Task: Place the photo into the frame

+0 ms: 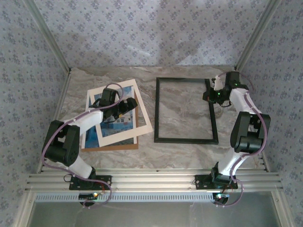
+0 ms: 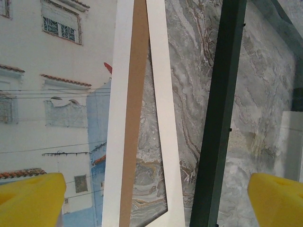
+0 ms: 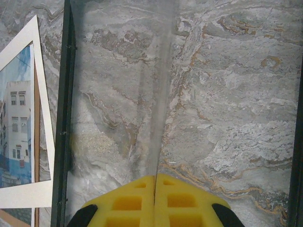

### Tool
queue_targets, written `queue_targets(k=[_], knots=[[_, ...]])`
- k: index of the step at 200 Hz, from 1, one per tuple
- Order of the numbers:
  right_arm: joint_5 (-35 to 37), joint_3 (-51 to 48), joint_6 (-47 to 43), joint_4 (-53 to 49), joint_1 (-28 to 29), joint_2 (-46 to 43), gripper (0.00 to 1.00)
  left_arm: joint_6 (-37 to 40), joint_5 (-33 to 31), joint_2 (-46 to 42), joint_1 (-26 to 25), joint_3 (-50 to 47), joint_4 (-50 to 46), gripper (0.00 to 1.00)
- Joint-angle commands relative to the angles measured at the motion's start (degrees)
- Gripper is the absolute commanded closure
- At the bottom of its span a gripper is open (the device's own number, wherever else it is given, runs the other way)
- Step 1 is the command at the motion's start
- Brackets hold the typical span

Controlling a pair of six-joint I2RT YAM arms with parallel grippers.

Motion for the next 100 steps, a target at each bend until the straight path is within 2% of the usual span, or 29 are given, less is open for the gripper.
queue_targets(k=[1,100], knots=[[-1.18,1.6,-1.62,-1.95,-0.38,1.09,1.0,1.3,0.59,0.77,-0.37,1.67,-0.98,0.01],[-1.3,2.02,-2.21,-3.67,0.75,1.57,1.0,1.42,0.75,1.22,-0.42,2.13,-1.24,0.01]])
